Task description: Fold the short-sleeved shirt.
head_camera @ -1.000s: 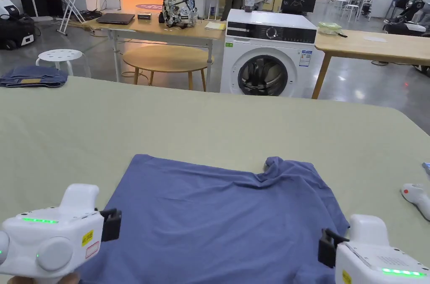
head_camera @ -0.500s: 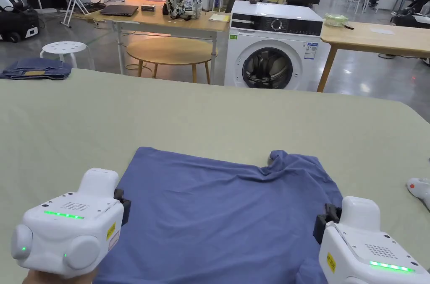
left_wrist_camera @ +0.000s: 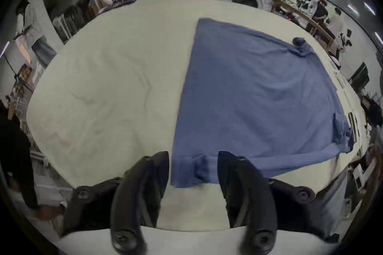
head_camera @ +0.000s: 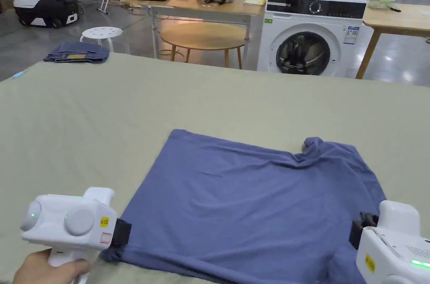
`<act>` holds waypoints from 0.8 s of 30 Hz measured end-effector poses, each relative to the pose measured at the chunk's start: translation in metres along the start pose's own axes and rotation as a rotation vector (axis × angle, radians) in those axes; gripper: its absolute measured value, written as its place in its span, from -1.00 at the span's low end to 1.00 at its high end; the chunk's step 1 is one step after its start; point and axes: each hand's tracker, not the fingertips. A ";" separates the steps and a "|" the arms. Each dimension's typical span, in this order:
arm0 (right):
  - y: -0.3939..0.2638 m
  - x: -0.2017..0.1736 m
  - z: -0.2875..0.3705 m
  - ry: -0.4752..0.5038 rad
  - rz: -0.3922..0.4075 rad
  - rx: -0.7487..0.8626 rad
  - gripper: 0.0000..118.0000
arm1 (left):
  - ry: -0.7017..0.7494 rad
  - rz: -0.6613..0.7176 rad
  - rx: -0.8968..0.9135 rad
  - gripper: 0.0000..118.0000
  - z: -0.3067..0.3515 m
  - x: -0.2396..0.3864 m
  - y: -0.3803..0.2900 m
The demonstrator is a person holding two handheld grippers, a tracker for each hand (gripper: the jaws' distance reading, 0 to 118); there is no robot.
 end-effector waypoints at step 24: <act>-0.024 0.071 0.022 -0.108 0.002 -0.291 -0.16 | -0.005 -0.029 -0.022 -1.00 -0.010 0.008 -0.017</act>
